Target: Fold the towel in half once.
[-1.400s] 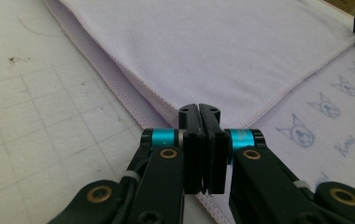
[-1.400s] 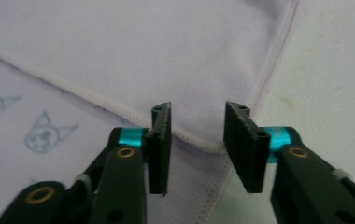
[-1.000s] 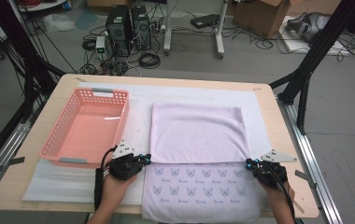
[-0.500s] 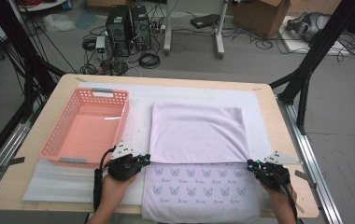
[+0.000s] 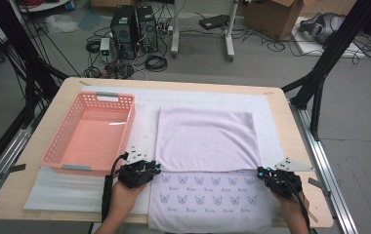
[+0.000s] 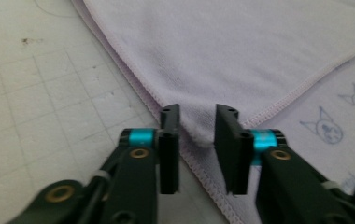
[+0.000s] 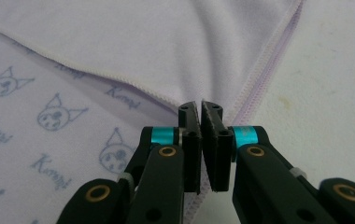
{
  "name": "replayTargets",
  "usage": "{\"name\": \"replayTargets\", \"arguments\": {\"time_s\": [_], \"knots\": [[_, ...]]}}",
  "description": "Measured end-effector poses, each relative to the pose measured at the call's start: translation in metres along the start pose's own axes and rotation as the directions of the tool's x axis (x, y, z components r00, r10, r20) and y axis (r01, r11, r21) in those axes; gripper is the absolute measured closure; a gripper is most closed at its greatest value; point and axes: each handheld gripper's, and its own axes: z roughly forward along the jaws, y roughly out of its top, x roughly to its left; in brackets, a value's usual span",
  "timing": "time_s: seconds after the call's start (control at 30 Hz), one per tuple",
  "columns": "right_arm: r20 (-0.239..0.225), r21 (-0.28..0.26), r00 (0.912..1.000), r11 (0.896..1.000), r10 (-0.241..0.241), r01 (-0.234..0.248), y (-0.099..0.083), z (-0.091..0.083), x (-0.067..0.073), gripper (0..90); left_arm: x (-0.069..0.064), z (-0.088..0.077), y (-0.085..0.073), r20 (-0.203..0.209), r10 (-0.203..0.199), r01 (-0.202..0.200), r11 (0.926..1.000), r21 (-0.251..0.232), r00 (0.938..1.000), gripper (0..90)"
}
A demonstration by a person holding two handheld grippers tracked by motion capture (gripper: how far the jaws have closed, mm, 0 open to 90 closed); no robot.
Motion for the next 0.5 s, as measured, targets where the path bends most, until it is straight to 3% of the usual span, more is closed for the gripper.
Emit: {"name": "replayTargets", "arguments": {"time_s": [0.13,0.37,0.5], "knots": [[0.002,-0.001,1.0,1.0,0.005,-0.005,0.0,-0.001,0.0,86.2,-0.002,-0.001,0.0,-0.009,0.019,-0.019,0.9997,-0.014,0.9998,87.4],[-0.015,-0.012,0.9999,1.0,-0.001,0.001,-0.001,-0.008,0.002,86.4,-0.001,-0.017,-0.003,0.043,-0.03,0.033,0.9977,-0.059,0.9986,88.0],[-0.033,-0.025,0.9994,1.0,-0.007,0.006,-0.005,-0.018,0.006,86.4,-0.001,-0.029,-0.008,0.062,-0.032,0.037,0.9967,-0.072,0.9976,89.9]]}}
